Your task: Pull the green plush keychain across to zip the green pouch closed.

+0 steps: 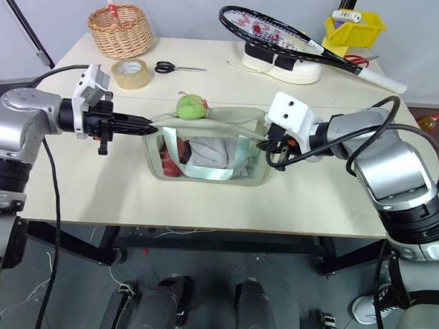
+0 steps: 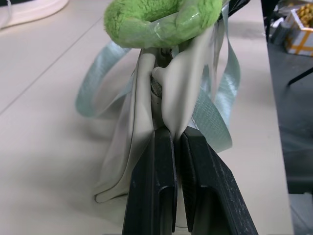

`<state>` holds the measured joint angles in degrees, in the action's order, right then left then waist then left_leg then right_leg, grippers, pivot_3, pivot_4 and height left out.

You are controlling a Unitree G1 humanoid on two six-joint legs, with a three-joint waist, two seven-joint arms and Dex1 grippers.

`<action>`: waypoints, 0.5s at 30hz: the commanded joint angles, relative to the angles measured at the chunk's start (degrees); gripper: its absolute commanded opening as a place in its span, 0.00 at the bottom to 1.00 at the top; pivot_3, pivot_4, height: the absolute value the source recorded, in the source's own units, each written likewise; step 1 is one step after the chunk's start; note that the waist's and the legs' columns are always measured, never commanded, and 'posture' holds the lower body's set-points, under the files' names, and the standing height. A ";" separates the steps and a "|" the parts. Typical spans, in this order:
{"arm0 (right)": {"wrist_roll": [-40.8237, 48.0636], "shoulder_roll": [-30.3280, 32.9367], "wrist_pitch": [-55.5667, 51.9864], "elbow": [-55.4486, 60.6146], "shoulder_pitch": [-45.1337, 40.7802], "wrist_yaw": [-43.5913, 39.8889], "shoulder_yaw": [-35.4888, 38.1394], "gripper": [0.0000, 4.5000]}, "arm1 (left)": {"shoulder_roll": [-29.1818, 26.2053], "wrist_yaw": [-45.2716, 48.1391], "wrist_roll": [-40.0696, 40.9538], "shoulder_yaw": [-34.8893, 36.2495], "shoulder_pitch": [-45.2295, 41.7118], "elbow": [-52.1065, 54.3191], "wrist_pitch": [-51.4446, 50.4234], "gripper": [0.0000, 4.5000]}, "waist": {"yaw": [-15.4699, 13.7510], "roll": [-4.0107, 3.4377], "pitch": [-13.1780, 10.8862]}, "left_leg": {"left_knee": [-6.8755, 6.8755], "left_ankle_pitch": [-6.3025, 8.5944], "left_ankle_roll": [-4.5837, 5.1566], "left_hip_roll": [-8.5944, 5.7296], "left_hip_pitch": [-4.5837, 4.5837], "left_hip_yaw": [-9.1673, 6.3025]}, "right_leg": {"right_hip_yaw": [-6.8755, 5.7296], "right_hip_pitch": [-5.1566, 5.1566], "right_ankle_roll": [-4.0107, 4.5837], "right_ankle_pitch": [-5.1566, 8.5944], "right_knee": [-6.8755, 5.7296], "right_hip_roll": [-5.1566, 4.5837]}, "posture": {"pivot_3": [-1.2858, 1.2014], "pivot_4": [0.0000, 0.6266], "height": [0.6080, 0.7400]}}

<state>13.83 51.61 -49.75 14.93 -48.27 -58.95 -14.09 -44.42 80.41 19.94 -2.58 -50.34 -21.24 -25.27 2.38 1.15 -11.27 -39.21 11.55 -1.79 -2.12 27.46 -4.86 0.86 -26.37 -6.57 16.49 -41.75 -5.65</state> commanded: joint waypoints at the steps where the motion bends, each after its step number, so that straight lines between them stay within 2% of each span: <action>1: 0.98 0.39 -0.70 0.81 -1.37 -0.73 1.80 0.24 | -0.23 -0.22 -0.57 0.60 -0.54 0.29 1.55 0.00 | -0.01 0.00 0.00 | 0.00 0.00 0.00 0.00 0.00 0.00 | 0.00 0.00 0.00 0.00 0.00 0.00 | 0.52 0.24 0.39; 7: 9.31 0.09 1.09 1.15 -5.09 -5.34 9.91 0.93 | 0.22 0.15 -0.90 0.07 -0.80 0.22 2.87 0.00 | -0.06 -0.02 -0.01 | 0.00 0.00 0.00 -0.01 0.03 0.01 | 0.00 -0.03 0.00 0.00 0.00 -0.01 | 0.52 0.24 0.39; 8: 10.01 -1.65 1.09 -0.19 -7.58 -4.63 10.14 0.99 | 0.47 0.11 -1.04 -0.05 -0.95 0.15 3.18 0.00 | -0.05 -0.02 -0.01 | 0.00 0.00 0.00 -0.01 0.03 0.01 | 0.00 -0.03 0.00 0.00 0.00 -0.01 | 0.52 0.24 0.39; 15: 3.17 -15.52 5.02 -11.11 -18.42 0.97 -0.11 0.99 | 1.63 0.06 -1.81 -0.56 -1.25 0.44 3.66 0.00 | 0.10 -0.02 0.00 | 0.03 0.00 0.00 -0.01 -0.05 0.00 | 0.00 0.01 0.00 0.00 -0.01 0.02 | 0.52 0.24 0.39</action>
<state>19.08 37.21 -45.67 5.86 -64.79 -59.66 -12.63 -42.69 80.05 18.41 -2.79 -50.82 -21.84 -22.02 2.48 1.14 -11.27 -39.19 11.55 -1.79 -2.13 27.43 -4.86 0.86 -26.36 -6.58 16.48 -41.77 -5.63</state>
